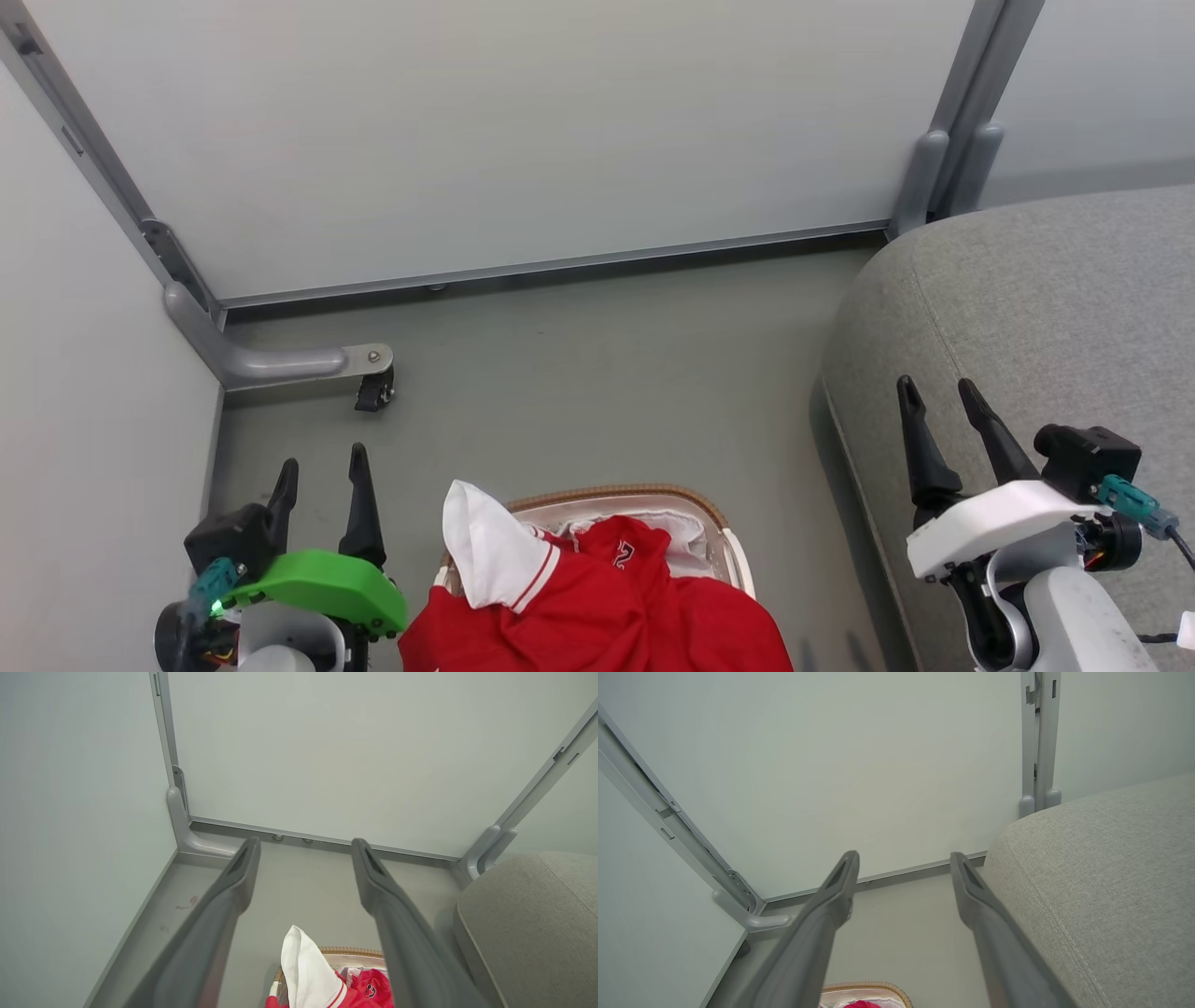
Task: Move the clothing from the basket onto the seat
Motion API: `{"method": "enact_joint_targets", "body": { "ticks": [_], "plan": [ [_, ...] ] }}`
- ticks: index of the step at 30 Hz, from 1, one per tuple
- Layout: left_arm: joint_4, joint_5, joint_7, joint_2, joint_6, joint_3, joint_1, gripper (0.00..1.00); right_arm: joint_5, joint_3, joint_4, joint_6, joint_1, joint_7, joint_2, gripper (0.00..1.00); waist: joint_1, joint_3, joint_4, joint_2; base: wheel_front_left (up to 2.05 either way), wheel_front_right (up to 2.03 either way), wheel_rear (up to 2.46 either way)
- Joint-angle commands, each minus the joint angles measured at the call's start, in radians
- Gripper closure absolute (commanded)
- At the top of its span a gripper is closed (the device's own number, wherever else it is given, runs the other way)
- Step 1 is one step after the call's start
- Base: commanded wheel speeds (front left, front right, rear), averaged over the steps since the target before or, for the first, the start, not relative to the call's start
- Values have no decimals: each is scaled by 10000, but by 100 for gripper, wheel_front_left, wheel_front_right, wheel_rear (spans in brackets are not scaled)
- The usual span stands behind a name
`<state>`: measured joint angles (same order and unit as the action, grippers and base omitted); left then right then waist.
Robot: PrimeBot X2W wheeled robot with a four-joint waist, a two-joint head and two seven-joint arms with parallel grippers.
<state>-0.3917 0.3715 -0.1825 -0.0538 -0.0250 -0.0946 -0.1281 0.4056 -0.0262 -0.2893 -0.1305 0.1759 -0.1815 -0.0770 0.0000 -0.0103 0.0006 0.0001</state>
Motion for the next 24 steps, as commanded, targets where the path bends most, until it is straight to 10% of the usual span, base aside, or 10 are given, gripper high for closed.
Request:
{"method": "enact_joint_targets", "body": {
  "ticks": [1,24],
  "plan": [
    [17,-203,-83,-21,60,21,80,0,-249,40,11,-3,31,-99,-13,0,0,-1,-2,-1,0,0,0],
    [-330,-1387,-583,23,332,-466,483,0,-2059,-223,-384,-3,-232,-600,234,0,0,-120,-53,-1,0,0,0]
  ]
}}
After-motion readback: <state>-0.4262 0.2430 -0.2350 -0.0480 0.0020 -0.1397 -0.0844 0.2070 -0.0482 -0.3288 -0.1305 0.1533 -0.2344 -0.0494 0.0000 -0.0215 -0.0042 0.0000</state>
